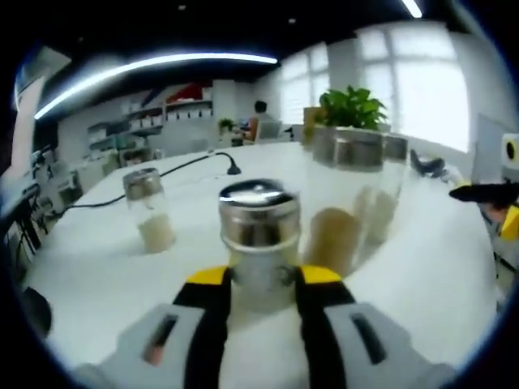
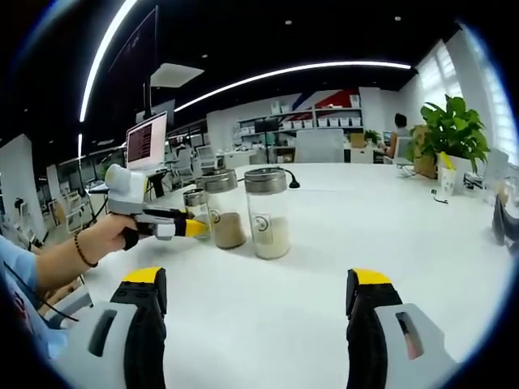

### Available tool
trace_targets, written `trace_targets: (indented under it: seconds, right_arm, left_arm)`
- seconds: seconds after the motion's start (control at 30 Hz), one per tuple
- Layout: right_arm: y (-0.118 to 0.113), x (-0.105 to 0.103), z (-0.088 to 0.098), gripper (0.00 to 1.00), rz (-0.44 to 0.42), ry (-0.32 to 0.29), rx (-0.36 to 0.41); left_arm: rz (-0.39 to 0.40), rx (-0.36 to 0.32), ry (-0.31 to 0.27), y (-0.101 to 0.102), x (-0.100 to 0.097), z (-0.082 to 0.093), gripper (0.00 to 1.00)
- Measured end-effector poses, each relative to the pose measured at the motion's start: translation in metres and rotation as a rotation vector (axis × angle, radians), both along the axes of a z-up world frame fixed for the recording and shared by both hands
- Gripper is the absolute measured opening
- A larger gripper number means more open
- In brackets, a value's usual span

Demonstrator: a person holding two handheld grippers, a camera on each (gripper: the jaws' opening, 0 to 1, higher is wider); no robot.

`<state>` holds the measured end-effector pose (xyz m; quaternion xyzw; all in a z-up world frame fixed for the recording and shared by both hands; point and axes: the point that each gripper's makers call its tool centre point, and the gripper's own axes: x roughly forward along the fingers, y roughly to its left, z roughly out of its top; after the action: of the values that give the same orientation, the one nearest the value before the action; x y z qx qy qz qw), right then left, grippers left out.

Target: Rotate the seasoning bottle until the label or dispensing opening points toward the visible target arrow and the bottle remains upright within the marked orientation range

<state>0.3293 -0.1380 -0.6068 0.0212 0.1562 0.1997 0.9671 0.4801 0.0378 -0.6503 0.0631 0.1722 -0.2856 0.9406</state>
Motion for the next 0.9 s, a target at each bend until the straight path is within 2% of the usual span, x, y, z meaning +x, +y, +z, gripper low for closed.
trace_targets:
  seconds: [0.07,0.13,0.23,0.37,0.5,0.6,0.63,0.7,0.77,0.9]
  right_arm:
    - [0.000,0.000,0.000,0.95,0.001,0.000,0.002]
    - [0.000,0.000,-0.001,0.95,0.005,0.001,0.000]
    - [0.000,0.000,-0.002,0.94,0.003,0.009,-0.005]
    - [-0.003,0.000,-0.003,0.94,-0.005,0.014,-0.006]
    - [-0.003,0.000,-0.003,0.94,0.000,0.013,-0.010]
    - [-0.003,0.000,-0.003,0.94,0.001,0.013,-0.008]
    - [-0.002,-0.001,-0.003,0.94,0.002,0.014,-0.008]
    - [-0.001,-0.001,-0.004,0.94,0.004,0.017,-0.008]
    - [-0.001,0.000,-0.004,0.94,0.006,0.019,-0.006]
    - [0.003,-0.002,-0.005,0.94,0.020,0.021,-0.013]
  left_arm:
    - [-0.024,0.051,-0.033,0.000,0.000,-0.001,0.34]
    - [-0.018,0.049,-0.025,-0.001,-0.001,-0.004,0.34]
    - [-0.020,0.028,0.009,0.000,-0.002,-0.008,0.44]
    - [-0.025,0.027,0.001,0.005,-0.009,-0.006,0.47]
    - [-0.033,0.010,0.005,0.016,-0.018,-0.001,0.49]
    - [-0.009,-0.002,-0.004,0.034,-0.025,0.004,0.49]
    - [0.012,0.011,-0.020,0.042,-0.028,0.007,0.49]
    - [0.035,0.053,-0.103,0.056,-0.035,0.019,0.50]
    - [0.040,0.052,-0.110,0.063,-0.042,0.024,0.50]
    - [0.041,-0.005,-0.112,0.070,-0.047,0.033,0.51]
